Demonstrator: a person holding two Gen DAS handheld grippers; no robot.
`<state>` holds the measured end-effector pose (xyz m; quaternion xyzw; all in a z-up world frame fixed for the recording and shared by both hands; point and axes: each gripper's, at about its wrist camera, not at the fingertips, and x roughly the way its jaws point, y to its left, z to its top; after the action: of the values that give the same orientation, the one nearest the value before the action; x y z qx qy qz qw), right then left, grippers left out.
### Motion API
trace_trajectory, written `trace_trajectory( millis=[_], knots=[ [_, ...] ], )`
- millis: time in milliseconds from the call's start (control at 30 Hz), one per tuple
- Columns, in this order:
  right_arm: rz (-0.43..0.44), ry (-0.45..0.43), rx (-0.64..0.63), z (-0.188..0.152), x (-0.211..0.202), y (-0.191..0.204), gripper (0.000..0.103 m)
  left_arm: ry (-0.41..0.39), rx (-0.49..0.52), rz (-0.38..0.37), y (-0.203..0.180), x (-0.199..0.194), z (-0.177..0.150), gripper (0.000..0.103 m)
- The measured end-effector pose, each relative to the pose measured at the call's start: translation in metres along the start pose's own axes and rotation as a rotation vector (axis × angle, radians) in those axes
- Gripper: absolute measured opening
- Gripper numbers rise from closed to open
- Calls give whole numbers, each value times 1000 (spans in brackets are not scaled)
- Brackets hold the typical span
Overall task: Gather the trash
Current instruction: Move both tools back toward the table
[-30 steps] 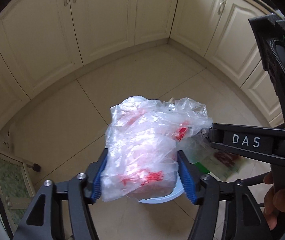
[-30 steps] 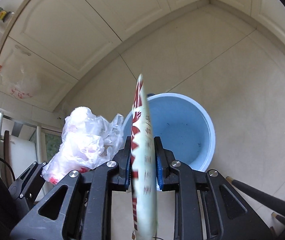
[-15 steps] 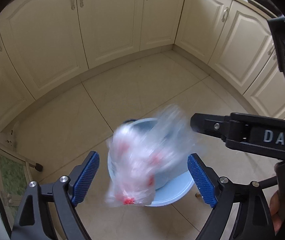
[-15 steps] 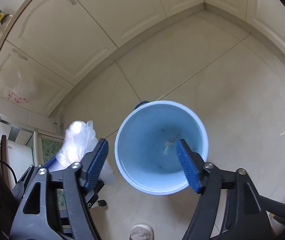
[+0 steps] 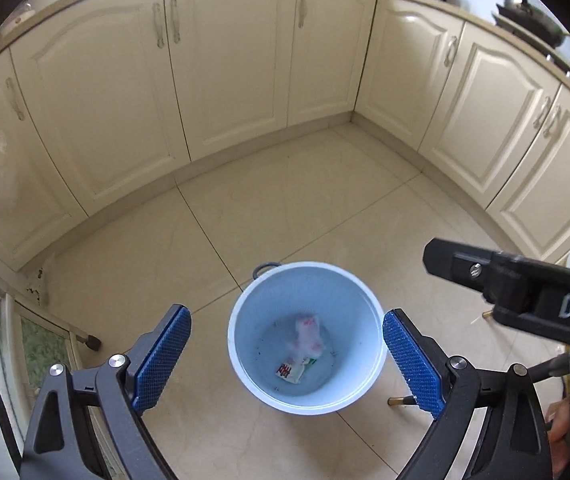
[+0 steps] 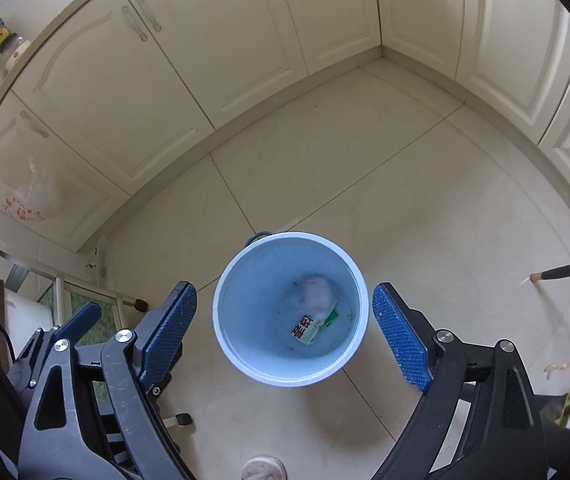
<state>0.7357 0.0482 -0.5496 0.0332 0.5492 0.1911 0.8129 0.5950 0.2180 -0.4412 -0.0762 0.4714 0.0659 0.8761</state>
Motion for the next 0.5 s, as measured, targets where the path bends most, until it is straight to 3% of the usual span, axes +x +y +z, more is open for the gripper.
trace_trajectory(
  millis=[267,500],
  knots=[
    [-41,-65,-70,-16,-74,31,90,-98,2,20,-8,-90,-14,94],
    [-31,-232,-121,-43,-195,66,93,-280,20,36,-33,-221,-48,95]
  ],
)
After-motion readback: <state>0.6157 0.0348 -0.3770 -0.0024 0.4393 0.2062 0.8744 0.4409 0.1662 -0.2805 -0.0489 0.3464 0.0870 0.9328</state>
